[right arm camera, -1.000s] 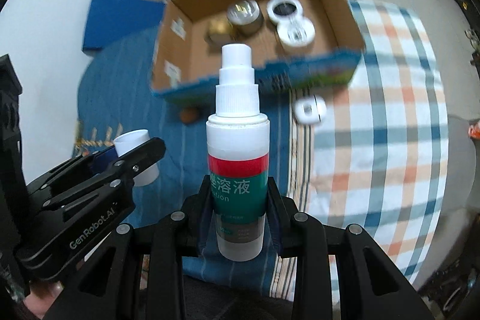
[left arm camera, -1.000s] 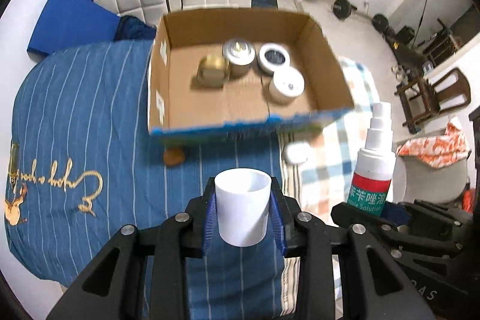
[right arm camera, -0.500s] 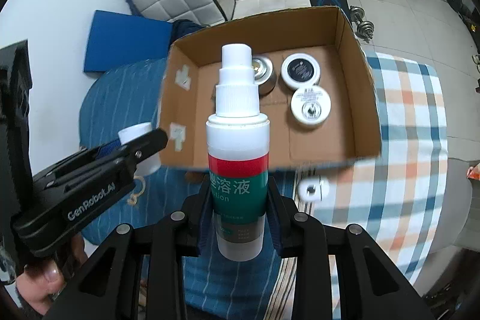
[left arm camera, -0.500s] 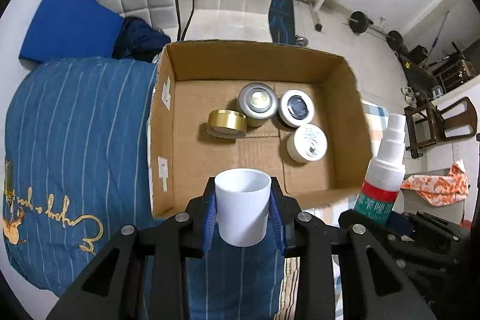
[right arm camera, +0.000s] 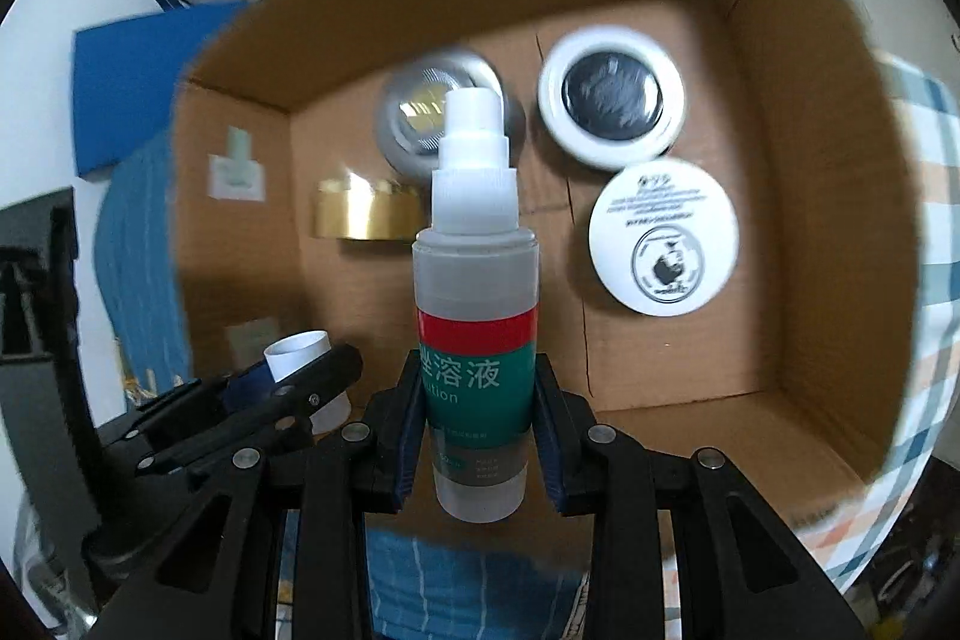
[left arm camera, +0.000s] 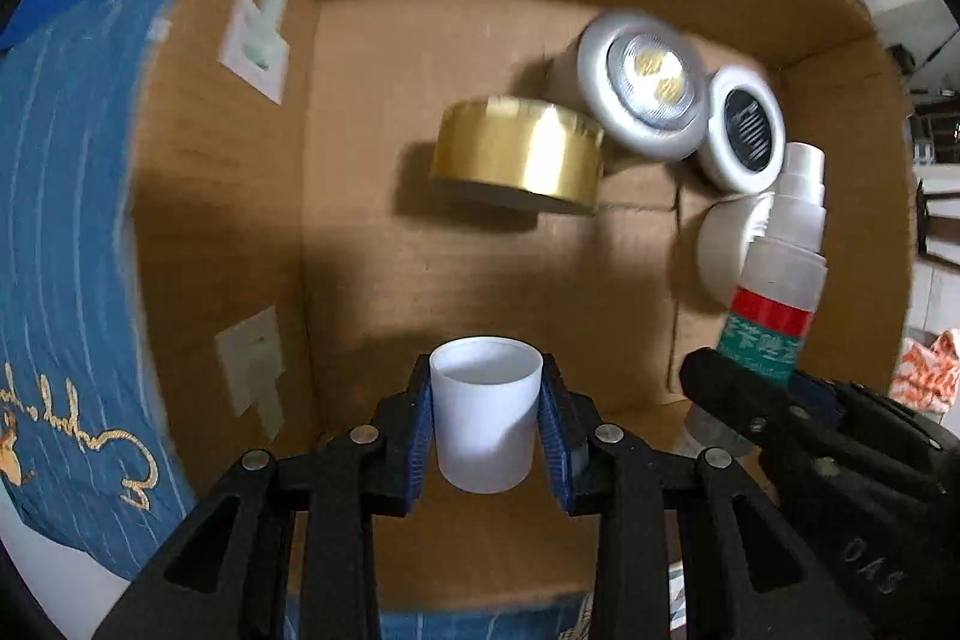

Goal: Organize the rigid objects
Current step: 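Carry the spray bottle and white cup with both tools down into the box, then open both tools to release the spray bottle and cup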

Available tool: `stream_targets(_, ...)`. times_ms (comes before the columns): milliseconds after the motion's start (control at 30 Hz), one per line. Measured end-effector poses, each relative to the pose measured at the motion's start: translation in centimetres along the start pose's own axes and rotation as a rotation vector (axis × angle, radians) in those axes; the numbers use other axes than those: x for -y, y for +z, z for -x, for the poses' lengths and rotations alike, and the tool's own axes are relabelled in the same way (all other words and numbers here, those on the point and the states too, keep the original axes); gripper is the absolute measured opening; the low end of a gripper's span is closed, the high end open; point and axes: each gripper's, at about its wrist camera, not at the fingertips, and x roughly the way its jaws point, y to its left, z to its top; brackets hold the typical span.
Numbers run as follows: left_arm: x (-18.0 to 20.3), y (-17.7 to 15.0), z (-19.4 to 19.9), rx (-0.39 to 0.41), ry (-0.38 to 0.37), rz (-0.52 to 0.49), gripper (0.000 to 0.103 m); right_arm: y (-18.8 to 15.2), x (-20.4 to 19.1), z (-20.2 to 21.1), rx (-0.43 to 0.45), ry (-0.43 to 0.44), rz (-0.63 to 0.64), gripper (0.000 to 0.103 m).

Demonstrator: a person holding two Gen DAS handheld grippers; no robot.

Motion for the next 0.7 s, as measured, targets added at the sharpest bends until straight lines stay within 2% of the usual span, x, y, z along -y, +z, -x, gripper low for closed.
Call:
stream_targets(233, 0.2, 1.0, -3.6, -0.095, 0.044, -0.027, 0.029, 0.7, 0.1, -4.7, -0.088, -0.061, 0.035, 0.035)
stream_targets(433, 0.2, 1.4, -4.8, -0.116, 0.053, -0.031, 0.030, 0.8, -0.4, -6.8, -0.125, -0.094, 0.083, 0.035)
stream_targets(700, -0.2, 1.6, -4.8, -0.134, 0.053, -0.016, 0.040, 0.9, 0.0, -7.0, -0.159, -0.092, 0.108, 0.037)
